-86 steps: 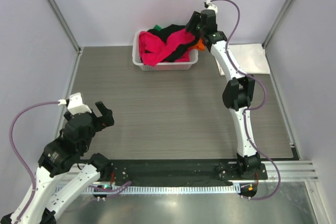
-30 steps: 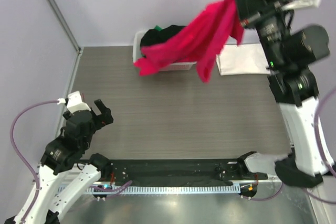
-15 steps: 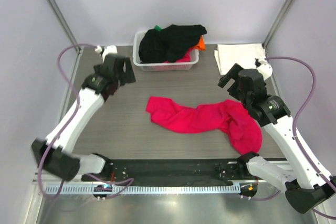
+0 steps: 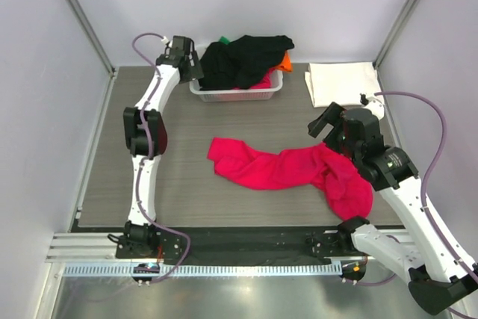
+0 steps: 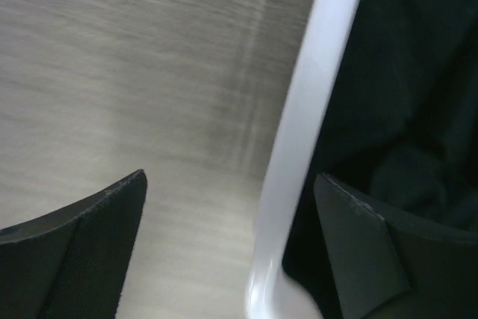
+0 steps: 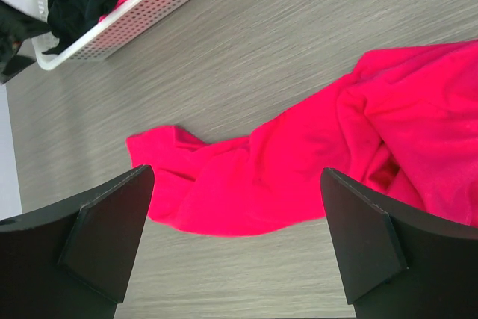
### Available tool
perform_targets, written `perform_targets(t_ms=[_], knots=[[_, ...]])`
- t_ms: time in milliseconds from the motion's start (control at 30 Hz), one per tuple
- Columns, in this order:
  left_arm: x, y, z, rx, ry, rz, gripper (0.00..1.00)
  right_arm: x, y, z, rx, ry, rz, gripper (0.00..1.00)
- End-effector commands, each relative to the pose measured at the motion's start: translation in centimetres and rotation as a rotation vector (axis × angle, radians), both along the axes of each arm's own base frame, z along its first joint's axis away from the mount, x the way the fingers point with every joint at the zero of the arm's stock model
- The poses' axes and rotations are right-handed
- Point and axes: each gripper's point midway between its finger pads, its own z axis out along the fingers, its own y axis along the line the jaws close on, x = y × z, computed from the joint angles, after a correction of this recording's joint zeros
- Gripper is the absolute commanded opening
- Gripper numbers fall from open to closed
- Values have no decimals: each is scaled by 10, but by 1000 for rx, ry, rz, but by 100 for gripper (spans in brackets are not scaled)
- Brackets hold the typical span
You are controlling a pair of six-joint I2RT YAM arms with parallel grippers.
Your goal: Fold and stack the t-shirts
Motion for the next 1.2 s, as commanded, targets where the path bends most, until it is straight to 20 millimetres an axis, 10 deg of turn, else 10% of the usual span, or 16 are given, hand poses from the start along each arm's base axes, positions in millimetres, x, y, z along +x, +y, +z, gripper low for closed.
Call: perform_targets(t_ms=[0, 100, 133, 233, 400, 467, 500, 567, 633, 733, 833, 1167], knots=[[17, -2, 9, -90, -31, 11, 91, -4, 4, 7, 3, -21, 46, 100], [21, -1, 1, -148, -29, 33, 55, -4, 5, 6, -3, -18, 56, 100], [17, 2, -5, -169, -13, 56, 27, -5, 4, 4, -7, -15, 56, 100], [6, 9, 7, -179, -16, 98, 0, -5, 4, -1, -13, -4, 55, 100], [-63, 66, -4, -104, 109, 309, 0, -9, 6, -1, 10, -9, 61, 100], [-92, 99, 26, -135, 62, 431, 0, -11, 6, 2, 21, -21, 63, 100], [-128, 112, 0, -122, 142, 488, 0, -12, 6, 1, 25, -21, 64, 100], [-164, 155, 23, -192, 71, 630, 0, -14, 7, 3, 35, -27, 69, 100], [-219, 189, -6, -251, 136, 763, 0, -17, 8, 4, 49, -31, 77, 100], [-271, 231, 11, -363, -2, 947, 0, -21, 10, 3, 63, -31, 93, 99], [-301, 259, 0, -441, -49, 1074, 1, -22, 12, 1, 63, -24, 103, 100], [-252, 267, 3, -780, -244, 1224, 0, -29, 7, -18, 36, 27, 97, 100]])
